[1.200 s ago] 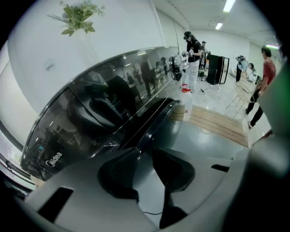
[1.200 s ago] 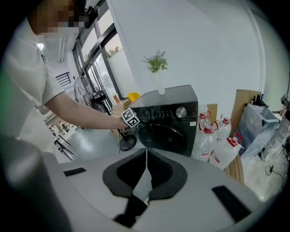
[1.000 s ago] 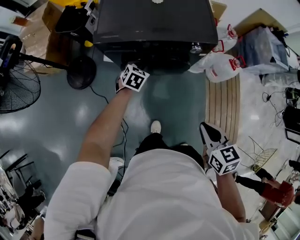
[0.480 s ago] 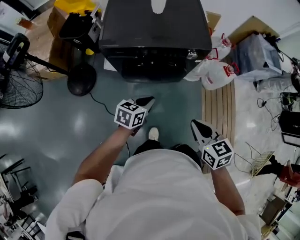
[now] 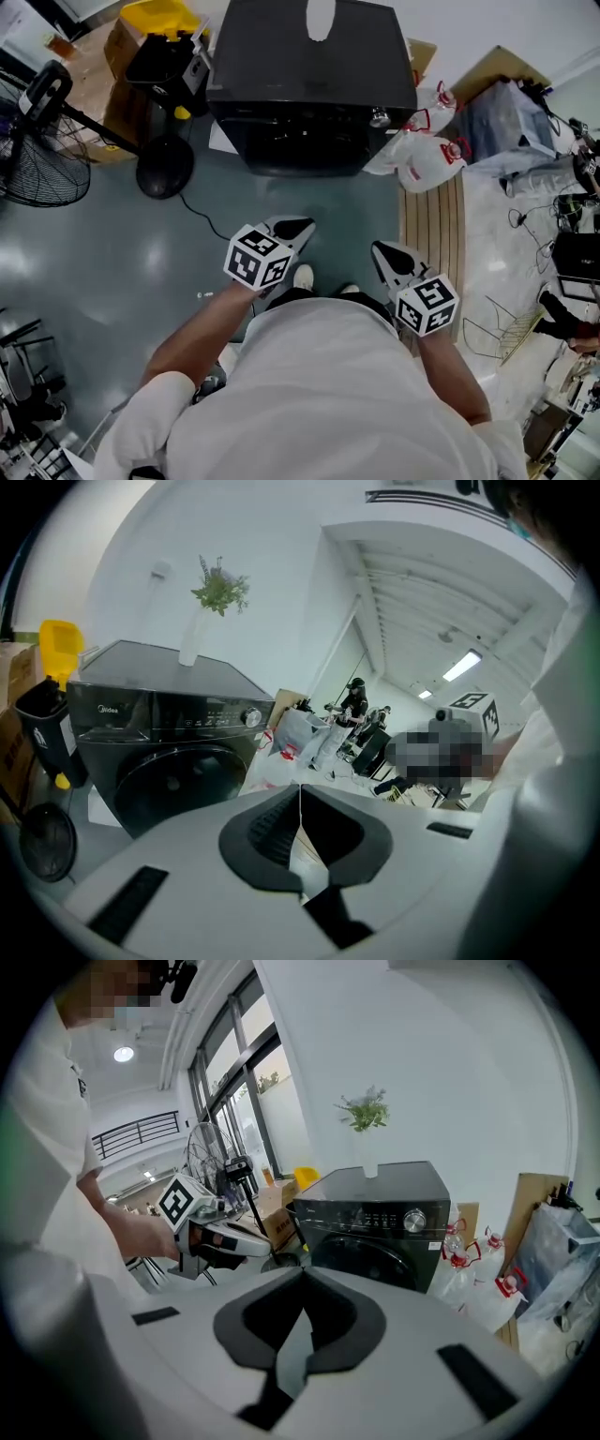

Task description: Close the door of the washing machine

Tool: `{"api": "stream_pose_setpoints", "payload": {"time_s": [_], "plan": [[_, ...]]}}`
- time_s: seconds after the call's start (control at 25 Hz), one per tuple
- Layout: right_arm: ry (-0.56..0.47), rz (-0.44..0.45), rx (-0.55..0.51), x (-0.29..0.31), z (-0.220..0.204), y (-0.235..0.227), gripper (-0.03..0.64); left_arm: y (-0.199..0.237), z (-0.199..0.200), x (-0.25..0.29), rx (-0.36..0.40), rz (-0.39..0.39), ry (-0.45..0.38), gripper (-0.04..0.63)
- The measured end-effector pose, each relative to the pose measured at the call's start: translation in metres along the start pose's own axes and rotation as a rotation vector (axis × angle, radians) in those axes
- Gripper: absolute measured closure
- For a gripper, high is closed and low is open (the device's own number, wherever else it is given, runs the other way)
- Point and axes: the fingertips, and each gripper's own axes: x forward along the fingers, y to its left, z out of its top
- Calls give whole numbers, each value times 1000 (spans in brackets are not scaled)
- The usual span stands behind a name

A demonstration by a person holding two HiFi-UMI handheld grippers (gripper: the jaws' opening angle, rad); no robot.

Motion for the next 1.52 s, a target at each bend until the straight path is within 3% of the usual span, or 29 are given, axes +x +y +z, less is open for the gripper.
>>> {"api": "stream_pose_setpoints", "payload": {"time_s": [0.72, 1.52], "plan": [[1, 29, -51, -10, -6, 26, 609, -34, -13, -28, 27, -3, -13, 575], [8, 13, -57, -17, -11, 20, 609, -34, -16, -22, 62, 9, 2, 574]]}}
